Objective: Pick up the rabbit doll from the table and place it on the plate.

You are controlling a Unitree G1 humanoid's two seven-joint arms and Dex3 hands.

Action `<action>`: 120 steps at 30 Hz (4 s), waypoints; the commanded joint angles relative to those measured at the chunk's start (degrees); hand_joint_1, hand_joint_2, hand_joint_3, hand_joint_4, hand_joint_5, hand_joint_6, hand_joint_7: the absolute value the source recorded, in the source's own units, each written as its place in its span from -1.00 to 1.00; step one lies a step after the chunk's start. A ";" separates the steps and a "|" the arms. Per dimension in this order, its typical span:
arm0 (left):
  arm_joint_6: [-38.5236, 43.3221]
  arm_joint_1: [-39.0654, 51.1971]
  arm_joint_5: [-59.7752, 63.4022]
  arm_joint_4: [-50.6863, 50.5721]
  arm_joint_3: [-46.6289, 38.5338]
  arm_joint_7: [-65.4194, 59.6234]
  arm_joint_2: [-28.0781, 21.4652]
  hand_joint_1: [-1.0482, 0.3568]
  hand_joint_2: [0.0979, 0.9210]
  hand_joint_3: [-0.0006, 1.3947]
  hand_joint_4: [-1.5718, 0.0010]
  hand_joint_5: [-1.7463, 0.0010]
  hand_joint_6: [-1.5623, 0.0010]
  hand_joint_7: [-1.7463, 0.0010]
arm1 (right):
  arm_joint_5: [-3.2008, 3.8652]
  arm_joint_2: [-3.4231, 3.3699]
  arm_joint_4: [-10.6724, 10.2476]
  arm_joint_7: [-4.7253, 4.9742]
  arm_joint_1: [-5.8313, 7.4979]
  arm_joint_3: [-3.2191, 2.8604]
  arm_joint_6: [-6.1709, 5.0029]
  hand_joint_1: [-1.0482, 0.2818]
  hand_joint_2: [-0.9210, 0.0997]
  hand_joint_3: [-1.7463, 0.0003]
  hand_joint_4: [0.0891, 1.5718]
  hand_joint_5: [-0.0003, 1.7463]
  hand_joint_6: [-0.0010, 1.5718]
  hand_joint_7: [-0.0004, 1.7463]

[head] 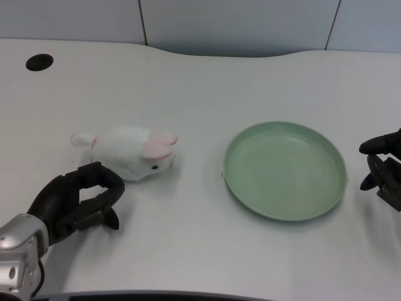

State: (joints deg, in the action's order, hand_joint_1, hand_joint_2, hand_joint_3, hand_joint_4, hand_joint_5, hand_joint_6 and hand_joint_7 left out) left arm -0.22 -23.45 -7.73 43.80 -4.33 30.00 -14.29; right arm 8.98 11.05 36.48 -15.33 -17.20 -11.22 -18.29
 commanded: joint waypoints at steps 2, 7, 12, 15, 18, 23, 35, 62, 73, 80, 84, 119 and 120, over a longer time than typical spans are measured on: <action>-0.23 0.19 0.12 0.84 -0.28 0.38 -0.90 -0.11 1.00 -0.32 0.31 -1.00 0.56 -0.90 | 0.32 0.82 -0.34 0.36 -0.26 -0.55 0.75 0.15 -1.00 0.39 -0.52 0.94 -0.52 0.53; 0.30 0.52 -0.02 0.35 -0.35 0.45 -0.79 -0.13 1.00 -0.32 0.30 -1.00 0.55 -0.89 | 0.17 1.04 -1.20 0.23 0.03 -0.40 1.45 0.15 -1.00 0.39 -0.55 0.94 -0.51 0.53; 0.49 0.61 0.08 0.41 -0.27 0.46 -0.78 -0.11 1.00 -0.32 0.31 -1.00 0.54 -0.88 | 0.65 0.77 -1.64 0.10 0.22 -0.64 1.77 0.16 -1.00 0.39 -0.56 0.95 -0.52 0.54; 0.63 0.59 0.24 0.51 -0.15 0.54 -0.91 -0.10 1.00 -0.31 0.31 -1.00 0.54 -0.89 | 0.31 0.78 -2.22 0.52 0.46 -0.47 2.22 0.16 -1.00 0.38 -0.58 0.96 -0.52 0.55; 0.83 0.75 0.33 0.35 -0.14 0.51 -1.04 -0.11 1.00 -0.31 0.31 -1.00 0.54 -0.89 | 0.45 0.61 -3.08 0.67 0.76 -0.44 3.02 0.17 -1.00 0.38 -0.59 0.95 -0.53 0.54; 2.97 1.45 -0.43 -0.48 -0.95 0.41 -0.66 -0.12 1.00 -0.33 0.30 -1.00 0.54 -0.88 | -0.02 0.51 -4.67 1.22 1.41 -0.13 3.98 0.17 -1.00 0.37 -0.60 0.95 -0.53 0.55; 28.86 5.77 16.79 -13.63 2.46 -15.22 -3.85 -0.19 1.00 -0.33 0.38 -1.00 0.51 -0.82 | -0.30 0.22 -4.43 1.01 2.15 0.09 1.79 0.19 -1.00 0.37 -0.58 0.95 -0.54 0.55; 22.89 -27.33 53.72 2.22 28.13 -20.34 -13.40 -0.81 1.00 -0.90 1.00 1.00 0.96 1.00 | 0.04 -0.63 -7.52 1.31 3.60 0.39 4.32 0.18 -1.00 0.36 -0.61 0.96 -0.55 0.53; 14.25 -41.44 50.67 24.43 33.48 -3.69 -4.65 -0.97 1.00 -0.89 1.00 1.00 1.00 1.00 | -0.90 -0.88 -11.94 2.45 6.42 0.76 4.49 0.22 -1.00 0.37 -0.61 0.94 -0.54 0.54; 11.67 -42.41 52.37 30.68 37.36 -7.35 -1.52 -1.00 0.92 -0.96 1.00 1.00 0.95 0.98 | -0.77 -1.00 -16.45 2.52 8.99 1.40 5.65 0.19 -1.00 0.36 -0.63 0.95 -0.58 0.57; 8.17 -40.99 55.19 32.78 41.10 -9.89 0.57 -0.93 0.88 -0.99 1.00 1.00 0.97 0.99 | 0.23 -1.19 -20.95 2.65 11.32 1.49 8.42 0.21 -1.00 0.34 -0.66 0.94 -0.59 0.58; 8.86 -31.39 59.04 34.97 48.66 -39.73 2.43 0.09 0.99 -0.86 0.42 0.02 0.31 0.24 | 2.10 -0.13 -31.64 1.58 18.86 0.51 13.13 0.22 -1.00 0.32 -0.65 0.92 -0.61 0.63; 9.61 -31.32 59.18 34.93 48.79 -41.02 2.22 0.12 1.00 -0.85 0.40 -0.03 0.34 0.16 | 1.51 -0.04 -31.96 1.92 19.04 0.57 13.22 0.22 -1.00 0.32 -0.65 0.92 -0.61 0.63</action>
State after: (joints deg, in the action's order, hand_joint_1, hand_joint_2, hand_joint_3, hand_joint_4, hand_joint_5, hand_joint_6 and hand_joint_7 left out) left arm 8.38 -56.84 51.01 78.07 44.25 -10.02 -11.48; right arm 10.72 9.82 4.36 -13.50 0.94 -9.74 -4.41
